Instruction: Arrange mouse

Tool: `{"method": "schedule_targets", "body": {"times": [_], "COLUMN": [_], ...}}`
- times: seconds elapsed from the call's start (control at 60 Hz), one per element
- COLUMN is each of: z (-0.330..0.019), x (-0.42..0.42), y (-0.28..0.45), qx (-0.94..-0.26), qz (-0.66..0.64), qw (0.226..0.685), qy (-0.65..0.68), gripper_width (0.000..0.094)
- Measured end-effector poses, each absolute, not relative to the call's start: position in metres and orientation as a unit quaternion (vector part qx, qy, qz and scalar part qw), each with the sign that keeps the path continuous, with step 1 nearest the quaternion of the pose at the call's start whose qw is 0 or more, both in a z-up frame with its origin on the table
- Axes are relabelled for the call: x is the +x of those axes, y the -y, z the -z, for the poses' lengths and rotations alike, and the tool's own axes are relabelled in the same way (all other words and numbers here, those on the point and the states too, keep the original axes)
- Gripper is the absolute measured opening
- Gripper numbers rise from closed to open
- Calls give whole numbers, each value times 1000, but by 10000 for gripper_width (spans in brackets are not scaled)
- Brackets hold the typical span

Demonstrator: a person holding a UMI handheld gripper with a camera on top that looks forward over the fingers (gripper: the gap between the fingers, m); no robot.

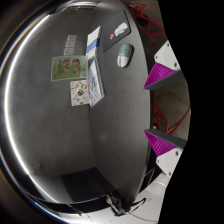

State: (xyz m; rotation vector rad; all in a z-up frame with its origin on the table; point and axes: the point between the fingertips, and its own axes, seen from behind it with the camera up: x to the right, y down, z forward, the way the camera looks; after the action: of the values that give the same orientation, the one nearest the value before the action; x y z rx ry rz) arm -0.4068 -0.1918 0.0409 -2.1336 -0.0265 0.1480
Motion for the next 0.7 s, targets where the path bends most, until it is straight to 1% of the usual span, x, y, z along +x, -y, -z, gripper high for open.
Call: {"method": "schedule_targets", "body": {"times": [0.167,0.5,0.617,0.65,0.7], "z": [-31,-4,7,6,8], "x": [-361,-189,-161,-162,-162], "y": [182,123,97,88,78], "qx": [-876,-860,-857,-852,-851], "qz": [-43,57,57,40,19], "qw": [480,503,504,514,515], "qy": [13,62,90,94,99], "gripper_width": [815,813,815,804,803]}}
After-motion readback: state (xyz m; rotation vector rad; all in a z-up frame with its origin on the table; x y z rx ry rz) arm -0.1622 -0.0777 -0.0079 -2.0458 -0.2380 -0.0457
